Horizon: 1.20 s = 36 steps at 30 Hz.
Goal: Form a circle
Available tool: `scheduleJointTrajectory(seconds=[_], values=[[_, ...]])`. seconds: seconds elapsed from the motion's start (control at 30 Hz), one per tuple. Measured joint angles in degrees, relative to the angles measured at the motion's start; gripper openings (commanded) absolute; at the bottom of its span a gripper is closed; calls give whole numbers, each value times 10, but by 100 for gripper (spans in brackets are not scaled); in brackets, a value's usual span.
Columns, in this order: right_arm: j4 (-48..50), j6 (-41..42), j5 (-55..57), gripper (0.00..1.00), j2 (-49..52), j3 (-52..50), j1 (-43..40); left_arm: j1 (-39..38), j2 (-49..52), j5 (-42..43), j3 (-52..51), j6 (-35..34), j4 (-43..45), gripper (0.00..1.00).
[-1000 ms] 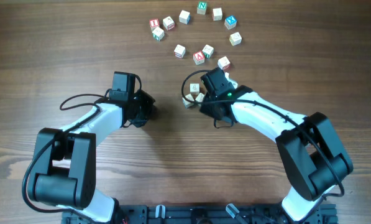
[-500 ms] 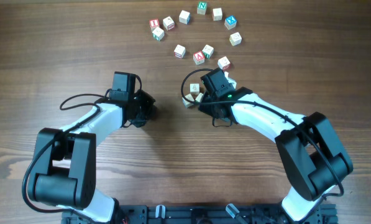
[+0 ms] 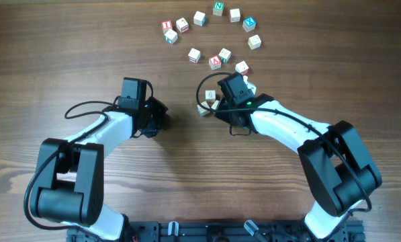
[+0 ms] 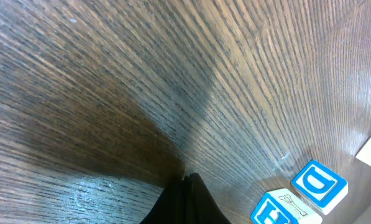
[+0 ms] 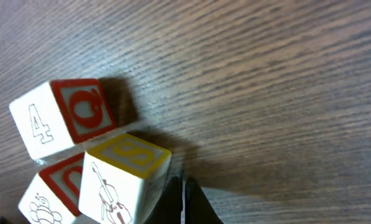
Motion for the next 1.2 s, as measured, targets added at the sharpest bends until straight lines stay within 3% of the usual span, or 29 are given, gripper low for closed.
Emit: scheduleJointTrajectory(seconds=[1.2], values=[[19,-2,15,4,0,0,0,0,0,0,0,0,0,4]])
